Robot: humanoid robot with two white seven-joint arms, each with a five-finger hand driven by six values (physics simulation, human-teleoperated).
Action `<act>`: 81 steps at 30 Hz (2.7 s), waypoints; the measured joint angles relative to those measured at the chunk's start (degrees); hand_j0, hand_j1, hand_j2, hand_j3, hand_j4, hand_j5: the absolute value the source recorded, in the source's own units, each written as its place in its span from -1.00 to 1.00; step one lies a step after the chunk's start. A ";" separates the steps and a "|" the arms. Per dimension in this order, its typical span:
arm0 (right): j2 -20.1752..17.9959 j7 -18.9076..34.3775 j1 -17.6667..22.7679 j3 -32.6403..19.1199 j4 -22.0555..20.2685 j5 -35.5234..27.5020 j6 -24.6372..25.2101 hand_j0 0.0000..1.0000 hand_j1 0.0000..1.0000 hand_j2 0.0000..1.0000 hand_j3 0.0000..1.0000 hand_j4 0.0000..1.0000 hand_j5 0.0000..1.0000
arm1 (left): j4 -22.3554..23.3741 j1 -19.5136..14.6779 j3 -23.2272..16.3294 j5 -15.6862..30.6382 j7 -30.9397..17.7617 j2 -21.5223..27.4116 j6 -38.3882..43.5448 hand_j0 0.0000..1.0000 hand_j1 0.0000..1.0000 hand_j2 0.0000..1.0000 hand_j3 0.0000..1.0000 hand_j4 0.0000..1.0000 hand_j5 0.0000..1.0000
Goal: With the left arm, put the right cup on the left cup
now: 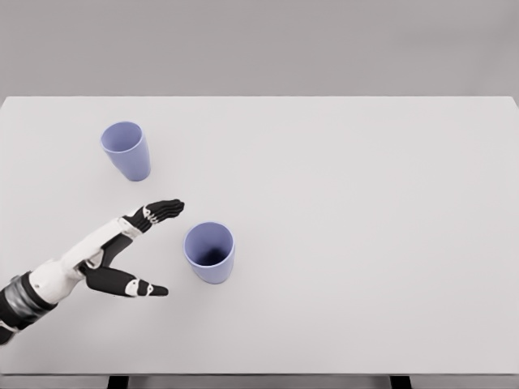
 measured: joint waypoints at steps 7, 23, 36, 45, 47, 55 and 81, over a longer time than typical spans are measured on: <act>0.00 0.00 0.00 0.00 0.00 0.00 0.00 1.00 1.00 1.00 1.00 1.00 1.00 | 0.01 -2.73 -2.05 -1.08 0.03 -0.21 5.86 1.00 1.00 1.00 1.00 1.00 1.00; 0.00 -0.02 0.00 0.00 0.00 0.00 -0.01 1.00 1.00 1.00 1.00 1.00 1.00 | 0.14 -4.13 -3.31 5.72 0.01 -3.56 13.44 1.00 1.00 1.00 1.00 1.00 1.00; 0.00 0.00 0.00 0.00 0.00 0.00 0.00 1.00 1.00 1.00 1.00 1.00 1.00 | 0.36 -5.36 -4.46 3.25 0.12 -6.51 16.93 1.00 1.00 1.00 1.00 1.00 1.00; 0.00 -0.01 0.00 0.00 0.00 0.00 0.00 1.00 1.00 1.00 1.00 1.00 1.00 | 0.59 -6.15 -4.76 2.78 0.12 -7.78 17.73 1.00 1.00 1.00 1.00 1.00 1.00; 0.00 -0.01 0.00 0.00 0.00 0.00 0.01 1.00 1.00 1.00 1.00 1.00 1.00 | 0.61 -6.24 -4.90 2.76 0.12 -7.94 17.88 1.00 1.00 1.00 1.00 1.00 1.00; 0.00 0.00 0.00 0.00 0.00 0.00 0.00 1.00 1.00 1.00 1.00 1.00 1.00 | 0.95 -6.24 -5.45 1.57 0.11 -8.54 18.01 1.00 1.00 1.00 1.00 1.00 1.00; 0.00 -0.02 0.00 0.00 0.00 0.00 0.00 1.00 1.00 1.00 1.00 1.00 1.00 | 2.56 -7.47 -5.57 -2.32 0.12 -10.38 17.55 1.00 1.00 1.00 1.00 1.00 1.00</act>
